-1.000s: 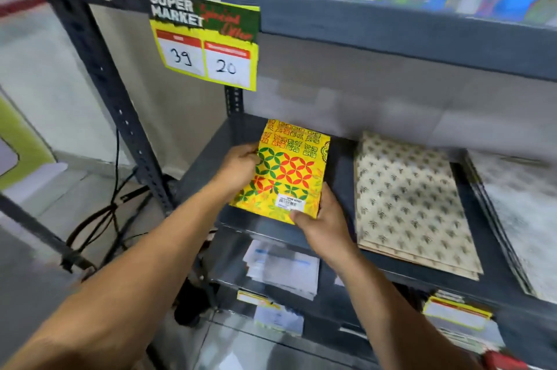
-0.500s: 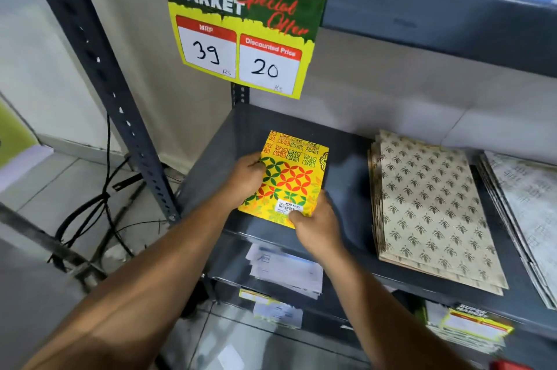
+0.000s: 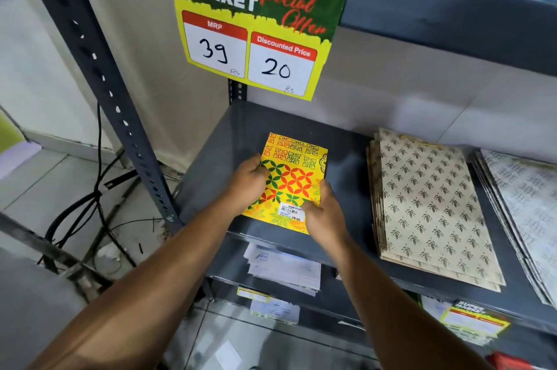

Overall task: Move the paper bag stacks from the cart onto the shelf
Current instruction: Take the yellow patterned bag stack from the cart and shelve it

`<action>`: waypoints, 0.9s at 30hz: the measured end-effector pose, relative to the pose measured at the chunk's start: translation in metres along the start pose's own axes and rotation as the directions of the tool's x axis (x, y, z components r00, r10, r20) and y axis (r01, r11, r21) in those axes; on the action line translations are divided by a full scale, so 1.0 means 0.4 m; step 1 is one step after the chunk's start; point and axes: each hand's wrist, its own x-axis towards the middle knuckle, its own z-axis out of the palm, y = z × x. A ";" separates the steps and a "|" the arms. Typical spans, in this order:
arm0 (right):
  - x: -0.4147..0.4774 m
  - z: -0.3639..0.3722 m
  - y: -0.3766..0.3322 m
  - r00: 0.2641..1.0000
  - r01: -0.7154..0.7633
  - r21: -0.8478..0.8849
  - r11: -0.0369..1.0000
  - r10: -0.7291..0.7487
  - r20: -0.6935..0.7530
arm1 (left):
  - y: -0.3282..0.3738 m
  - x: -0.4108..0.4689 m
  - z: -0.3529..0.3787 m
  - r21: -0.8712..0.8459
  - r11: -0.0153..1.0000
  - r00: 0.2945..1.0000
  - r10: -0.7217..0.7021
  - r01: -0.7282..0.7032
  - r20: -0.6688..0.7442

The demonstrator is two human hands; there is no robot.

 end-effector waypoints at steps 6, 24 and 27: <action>0.022 0.000 0.010 1.000 0.008 -0.007 1.000 -0.008 0.018 | -0.005 -0.001 0.003 -0.016 1.000 1.000 0.013 -0.012 0.022; -0.154 -0.213 0.048 0.857 0.307 -0.555 0.773 -0.479 -0.193 | 0.080 -0.187 0.072 0.882 0.329 0.838 0.532 -0.338 0.123; -0.229 -0.300 0.098 0.835 0.246 -0.697 0.673 -0.512 -0.200 | 0.122 -0.279 0.136 0.929 0.110 0.768 0.601 -0.354 0.222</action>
